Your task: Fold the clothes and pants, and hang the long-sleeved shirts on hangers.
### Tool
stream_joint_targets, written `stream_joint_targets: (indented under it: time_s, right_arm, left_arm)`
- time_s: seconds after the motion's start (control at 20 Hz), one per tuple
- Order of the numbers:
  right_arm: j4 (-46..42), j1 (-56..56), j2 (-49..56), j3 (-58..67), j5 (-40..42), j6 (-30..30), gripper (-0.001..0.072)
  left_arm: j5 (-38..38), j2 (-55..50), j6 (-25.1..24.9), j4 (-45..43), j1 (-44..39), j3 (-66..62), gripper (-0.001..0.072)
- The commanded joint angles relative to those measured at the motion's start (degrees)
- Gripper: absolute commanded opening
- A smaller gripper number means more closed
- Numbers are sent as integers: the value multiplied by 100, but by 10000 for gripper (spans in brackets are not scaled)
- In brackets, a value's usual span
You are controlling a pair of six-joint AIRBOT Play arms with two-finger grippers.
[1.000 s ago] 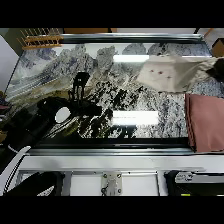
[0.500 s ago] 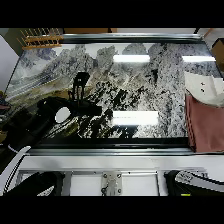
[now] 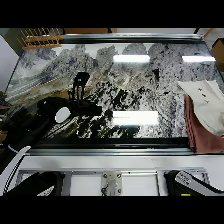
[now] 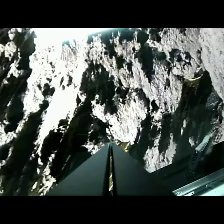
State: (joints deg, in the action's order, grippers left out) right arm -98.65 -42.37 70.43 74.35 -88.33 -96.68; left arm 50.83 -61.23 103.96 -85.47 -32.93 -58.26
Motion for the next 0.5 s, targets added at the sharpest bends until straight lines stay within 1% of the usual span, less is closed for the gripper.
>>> stream_joint_targets:
  time_s: [0.0,0.1,0.15,0.2,0.25,0.3,0.4,0.45]
  right_arm:
    - [-186,-2,-83,-514,46,-2,19]
    - [-186,-2,-83,-605,68,-4,22]
    - [-181,-2,-90,-605,96,-2,34]
    - [-166,-2,-138,-603,153,2,268]
    - [-140,0,-201,-599,234,2,561]
    - [-118,-2,-321,-592,402,-4,637]
    - [44,9,-640,-520,887,9,637]
    - [374,9,-844,-442,1156,170,638]
  left_arm:
    - [2,2,0,-2,-4,-4,5]
    - [2,2,0,-2,-4,-4,5]
    - [2,2,0,-2,-4,-4,5]
    - [2,2,0,-2,-4,-4,5]
    - [0,2,0,-2,-4,-4,5]
    - [-2,2,0,-2,-4,-4,5]
    - [0,2,0,-4,-4,-4,5]
    - [0,2,0,-4,-4,-4,5]
